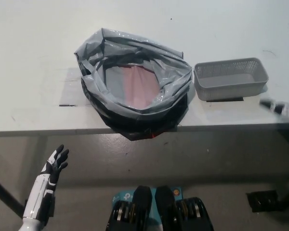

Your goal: Use the right hand to pick up a small rectangular container and put it into a plastic bag and lift the bag

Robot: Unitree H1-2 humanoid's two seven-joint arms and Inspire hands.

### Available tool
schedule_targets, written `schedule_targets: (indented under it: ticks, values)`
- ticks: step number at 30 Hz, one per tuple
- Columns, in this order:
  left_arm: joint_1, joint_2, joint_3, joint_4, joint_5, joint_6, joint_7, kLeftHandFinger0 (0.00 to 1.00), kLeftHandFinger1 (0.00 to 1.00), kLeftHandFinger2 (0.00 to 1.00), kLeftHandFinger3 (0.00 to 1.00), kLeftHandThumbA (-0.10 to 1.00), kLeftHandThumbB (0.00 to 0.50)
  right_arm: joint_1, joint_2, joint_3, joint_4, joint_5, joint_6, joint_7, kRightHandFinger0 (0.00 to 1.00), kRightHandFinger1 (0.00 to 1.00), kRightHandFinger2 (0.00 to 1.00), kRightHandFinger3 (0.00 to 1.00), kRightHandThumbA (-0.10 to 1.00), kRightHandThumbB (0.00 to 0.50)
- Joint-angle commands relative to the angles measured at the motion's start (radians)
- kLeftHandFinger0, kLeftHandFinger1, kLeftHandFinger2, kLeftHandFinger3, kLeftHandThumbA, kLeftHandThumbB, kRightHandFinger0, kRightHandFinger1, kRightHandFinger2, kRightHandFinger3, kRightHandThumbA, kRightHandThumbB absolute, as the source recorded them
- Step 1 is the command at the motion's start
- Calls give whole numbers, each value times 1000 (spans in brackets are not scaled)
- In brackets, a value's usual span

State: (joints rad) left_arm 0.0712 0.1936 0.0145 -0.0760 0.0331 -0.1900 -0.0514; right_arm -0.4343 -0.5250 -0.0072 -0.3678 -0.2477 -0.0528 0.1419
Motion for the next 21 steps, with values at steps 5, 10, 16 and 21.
schedule_targets:
  ticks: [5, 10, 16, 21]
  values:
    - [2, 14, -9, -45, 13, -87, -17, 1000, 1000, 1000, 1000, 1000, 327, -718, -170, 308, 451, -122, 324, 572, 1000, 1000, 1000, 1000, 917, 500]
    - [-2, 17, -11, -46, 16, -83, -20, 1000, 1000, 1000, 1000, 1000, 327, -834, -118, 418, 699, -222, 250, 598, 1000, 1000, 1000, 1000, 949, 500]
    - [0, 14, -14, -46, 14, -81, -21, 1000, 1000, 1000, 1000, 1000, 323, -927, -36, 540, 938, -235, 276, 666, 1000, 1000, 1000, 1000, 870, 500]
    - [0, 16, -15, -47, 15, -81, -25, 1000, 1000, 1000, 1000, 1000, 326, -969, 5, 651, 1056, -260, 298, 748, 1000, 1000, 1000, 1000, 947, 500]
